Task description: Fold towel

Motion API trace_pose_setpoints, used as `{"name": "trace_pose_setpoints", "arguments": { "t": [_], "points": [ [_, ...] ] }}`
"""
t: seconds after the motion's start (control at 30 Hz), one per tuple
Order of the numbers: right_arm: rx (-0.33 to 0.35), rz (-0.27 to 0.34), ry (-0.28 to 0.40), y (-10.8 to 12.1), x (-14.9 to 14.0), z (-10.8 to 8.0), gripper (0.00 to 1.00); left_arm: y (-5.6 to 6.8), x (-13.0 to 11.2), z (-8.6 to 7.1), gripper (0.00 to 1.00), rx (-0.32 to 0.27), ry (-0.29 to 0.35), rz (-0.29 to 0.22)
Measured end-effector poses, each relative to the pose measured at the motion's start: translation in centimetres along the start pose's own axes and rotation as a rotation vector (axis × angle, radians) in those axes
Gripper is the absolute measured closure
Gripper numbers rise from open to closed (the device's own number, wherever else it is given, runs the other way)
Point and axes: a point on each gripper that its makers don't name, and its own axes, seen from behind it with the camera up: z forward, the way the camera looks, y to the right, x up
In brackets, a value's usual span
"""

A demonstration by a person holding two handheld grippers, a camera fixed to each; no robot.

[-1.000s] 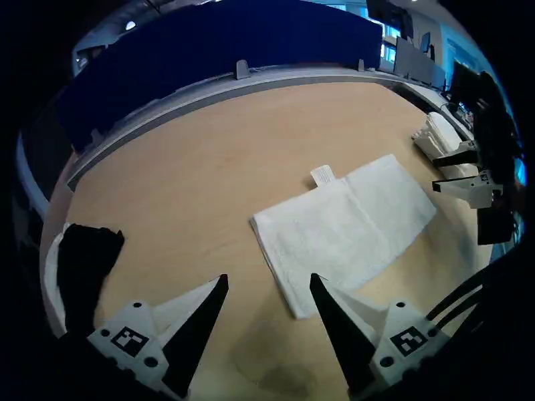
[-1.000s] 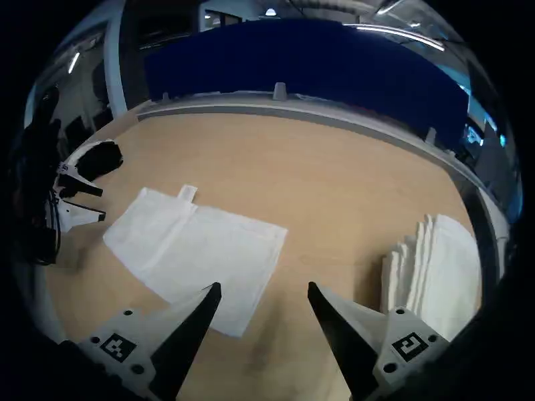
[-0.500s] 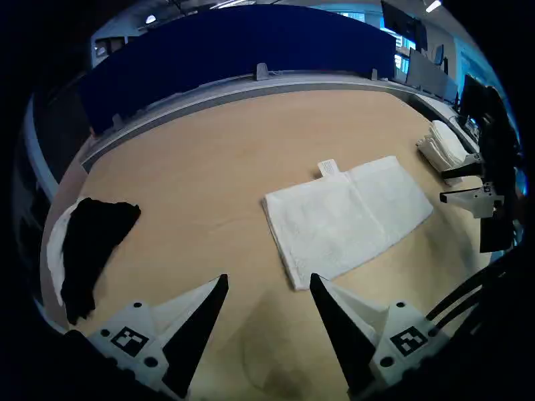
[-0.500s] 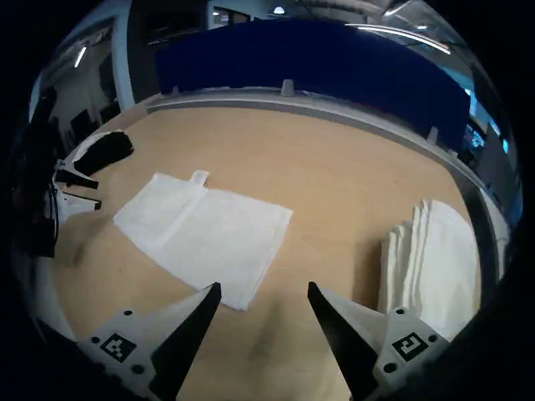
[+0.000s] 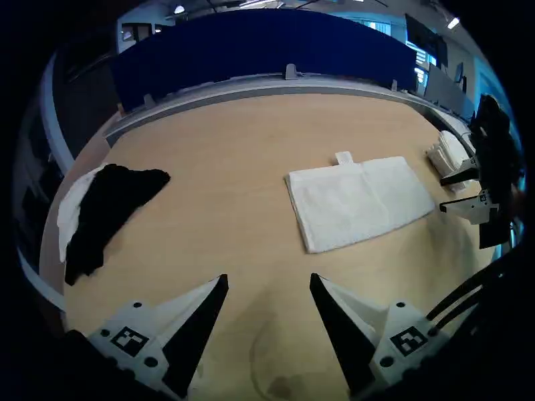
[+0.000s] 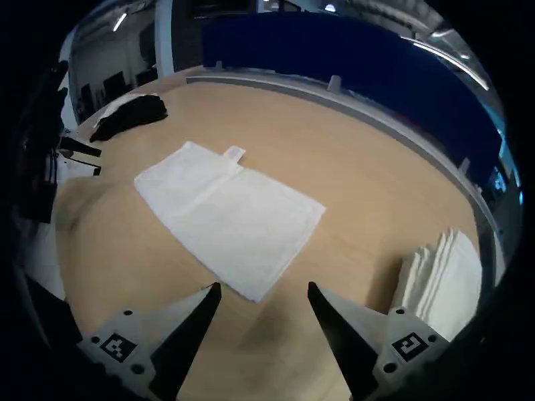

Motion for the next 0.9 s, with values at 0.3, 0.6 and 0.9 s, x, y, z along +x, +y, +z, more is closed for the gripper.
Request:
{"name": "trace_pose_setpoints", "arguments": {
  "t": [0.3,0.6,0.9],
  "points": [
    [0.017,-0.037,-0.016,-0.3,-0.4,0.4,0.03,-0.2,-0.3,-0.3,0.1,0.012,0.004,-0.002],
    [0.042,-0.06,-0.043,-0.8,-1.5,1.4,0.24,0.5,-0.5,-0.8,0.09,0.004,0.008,-0.028],
    [0.054,-0.058,-0.064,-1.1,-2.3,2.0,0.47,0.5,-0.5,-1.8,0.1,0.002,0.017,-0.038]
  ]
}}
